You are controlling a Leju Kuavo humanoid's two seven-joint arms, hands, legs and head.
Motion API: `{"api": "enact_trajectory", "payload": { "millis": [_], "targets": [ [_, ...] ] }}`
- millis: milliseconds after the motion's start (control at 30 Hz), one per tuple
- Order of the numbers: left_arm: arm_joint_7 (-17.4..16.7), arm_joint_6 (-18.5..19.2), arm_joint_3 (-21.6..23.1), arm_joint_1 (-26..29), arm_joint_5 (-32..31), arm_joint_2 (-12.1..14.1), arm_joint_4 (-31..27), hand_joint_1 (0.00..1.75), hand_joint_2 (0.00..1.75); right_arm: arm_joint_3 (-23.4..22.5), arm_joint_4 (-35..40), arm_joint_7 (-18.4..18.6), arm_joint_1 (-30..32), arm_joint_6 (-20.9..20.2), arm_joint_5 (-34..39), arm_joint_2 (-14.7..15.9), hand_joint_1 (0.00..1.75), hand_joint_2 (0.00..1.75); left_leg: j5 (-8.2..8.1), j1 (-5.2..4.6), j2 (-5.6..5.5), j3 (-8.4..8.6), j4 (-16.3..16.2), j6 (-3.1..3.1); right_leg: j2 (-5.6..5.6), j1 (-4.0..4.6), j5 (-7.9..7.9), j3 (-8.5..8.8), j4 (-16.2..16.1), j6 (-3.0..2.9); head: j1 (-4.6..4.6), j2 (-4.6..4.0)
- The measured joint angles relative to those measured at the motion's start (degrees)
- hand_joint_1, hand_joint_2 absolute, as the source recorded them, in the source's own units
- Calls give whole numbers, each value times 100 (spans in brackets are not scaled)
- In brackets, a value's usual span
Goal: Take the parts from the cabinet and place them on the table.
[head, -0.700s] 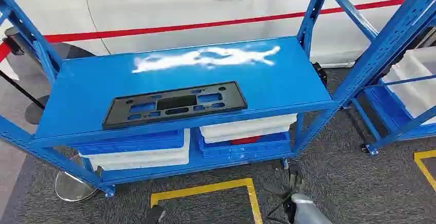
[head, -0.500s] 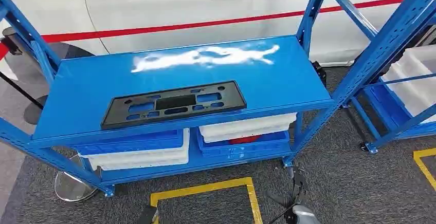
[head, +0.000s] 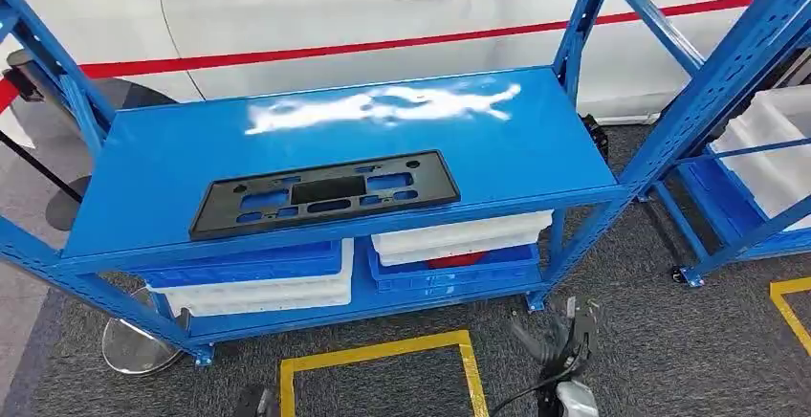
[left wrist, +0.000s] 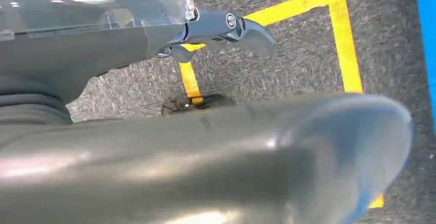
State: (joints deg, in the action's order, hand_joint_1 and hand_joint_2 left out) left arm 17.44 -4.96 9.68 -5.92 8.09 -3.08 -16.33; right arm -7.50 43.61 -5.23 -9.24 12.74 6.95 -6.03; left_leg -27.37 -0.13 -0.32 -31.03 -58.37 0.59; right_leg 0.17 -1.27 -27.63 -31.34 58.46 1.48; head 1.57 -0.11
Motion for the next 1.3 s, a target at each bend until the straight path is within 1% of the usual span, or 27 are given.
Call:
{"api": "enact_trajectory", "payload": {
  "millis": [200,233,300,367,400,433,467,500,567,600,633,667,700,733,767,800,833,900,933,967,1033,1100,1133,1167,1200,1267,1300],
  "targets": [
    [218,-85,-175,22,103,66,26,0,0,-63,955,-426,322,-37,-129,-2,0,175,0,0,1,1,0,0,1,0,0,0,-1,0,0,0],
    [262,-100,-214,28,109,87,37,0,0,-63,1174,-522,384,-15,-171,15,0,175,-12,-37,0,-9,-41,16,1,-24,17,3,-27,21,0,0],
    [334,-146,-267,44,142,131,48,0,0,-48,1554,-686,494,42,-256,59,0,175,-16,-37,-5,-21,-44,40,-1,-40,20,-6,-17,31,2,0],
    [398,-184,-334,63,157,160,61,0,0,13,1917,-848,580,120,-352,105,0,175,-5,-46,-4,-25,-33,60,0,-48,42,-1,-47,63,4,0],
    [428,-199,-356,65,164,175,66,0,0,52,2109,-928,623,164,-399,133,0,0,36,-32,-2,-3,53,106,2,-24,52,17,-65,89,2,0],
    [463,-227,-376,73,175,179,70,0,0,100,2326,-1024,678,214,-456,214,0,175,106,16,30,58,151,131,1,-42,-6,16,-6,85,0,0],
    [492,-258,-391,76,188,188,72,0,0,153,2483,-1108,714,242,-498,251,0,175,127,23,27,71,210,165,-10,-18,-150,-84,172,79,-11,0],
    [514,-275,-411,76,201,197,85,0,0,210,2638,-1178,763,287,-542,284,0,175,140,23,38,58,215,184,-4,-16,-398,-306,604,76,-22,0],
    [559,-314,-470,110,201,203,114,0,0,351,2978,-1325,918,345,-629,382,0,175,137,14,42,46,208,185,-6,-21,-725,-747,1478,90,-22,0],
    [583,-339,-494,130,201,214,129,0,0,420,3141,-1397,993,392,-669,437,0,175,132,14,40,43,197,178,-7,-23,-713,-852,1653,99,-22,0],
    [607,-367,-511,153,203,223,144,0,0,489,3309,-1474,1052,428,-725,494,0,175,120,21,35,44,181,164,-9,-28,-568,-831,1562,104,-24,0],
    [627,-378,-524,174,203,225,151,0,0,553,3462,-1542,1093,465,-775,546,0,175,101,28,31,49,162,141,-12,-38,-332,-698,1243,102,-22,0],
    [651,-393,-535,191,203,234,162,0,0,634,3654,-1609,1141,510,-844,610,0,175,66,41,28,59,121,105,-19,-57,9,-414,633,103,-22,0],
    [675,-409,-544,195,203,240,170,0,0,709,3814,-1665,1175,538,-901,660,0,175,30,43,27,57,74,71,-27,-72,192,-208,182,102,-24,0],
    [693,-437,-570,195,203,265,184,0,0,790,3927,-1713,1190,577,-955,702,0,175,4,18,28,23,52,23,-19,-42,41,-185,129,71,-28,0],
    [708,-452,-601,192,203,280,195,0,0,877,4065,-1764,1229,604,-1010,739,0,175,-25,3,25,-5,-16,-19,4,-33,92,-216,96,-2,-17,0],
    [736,-474,-625,196,203,297,199,0,0,956,4205,-1810,1307,645,-1071,774,0,175,-12,2,25,-12,-5,-42,1,-30,80,-234,120,-29,-20,0],
    [776,-503,-660,232,205,324,225,0,0,1120,4515,-1921,1425,778,-1290,853,0,175,-21,17,24,-6,9,-108,5,-8,81,-243,120,-112,-24,0],
    [793,-520,-671,247,203,341,236,0,0,1195,4656,-1967,1442,848,-1460,859,0,175,-87,35,26,-22,-52,-155,-1,-35,98,-231,95,-160,-22,0],
    [806,-538,-673,250,201,341,240,0,0,1231,4769,-2022,1460,942,-1631,863,0,175,-228,39,26,-100,-240,-180,3,-35,93,-229,95,-177,-17,0],
    [828,-564,-688,249,197,356,267,0,0,1303,4996,-2111,1542,1105,-2022,868,0,175,-640,53,26,-480,-1036,-215,-16,-17,85,-231,95,-217,-17,0],
    [837,-572,-712,261,194,360,288,0,0,1340,5094,-2164,1586,1174,-2224,868,0,175,-825,59,26,-717,-1524,-223,-20,-2,79,-234,99,-229,-17,0],
    [837,-577,-719,276,192,372,293,0,0,1355,5139,-2196,1596,1213,-2359,868,0,175,-854,61,26,-840,-1761,-221,-17,4,78,-235,103,-231,-18,0],
    [837,-581,-721,283,172,372,295,0,0,1377,5182,-2236,1596,1259,-2545,868,0,175,-813,61,26,-857,-1774,-215,-12,7,77,-234,107,-231,-15,0],
    [837,-586,-721,282,159,374,297,0,0,1382,5223,-2268,1596,1305,-2687,868,0,175,-571,61,26,-755,-1502,-199,-5,8,76,-225,107,-230,-18,0],
    [839,-588,-721,271,159,376,297,0,0,1382,5256,-2279,1588,1314,-2749,868,0,175,-21,60,26,-270,-503,-148,0,8,64,-183,107,-212,-15,0],
    [839,-588,-721,264,155,382,297,0,0,1395,5271,-2268,1587,1316,-2787,868,0,175,18,56,22,-104,-98,-111,-3,6,58,-180,106,-198,-22,0]
  ]
}}
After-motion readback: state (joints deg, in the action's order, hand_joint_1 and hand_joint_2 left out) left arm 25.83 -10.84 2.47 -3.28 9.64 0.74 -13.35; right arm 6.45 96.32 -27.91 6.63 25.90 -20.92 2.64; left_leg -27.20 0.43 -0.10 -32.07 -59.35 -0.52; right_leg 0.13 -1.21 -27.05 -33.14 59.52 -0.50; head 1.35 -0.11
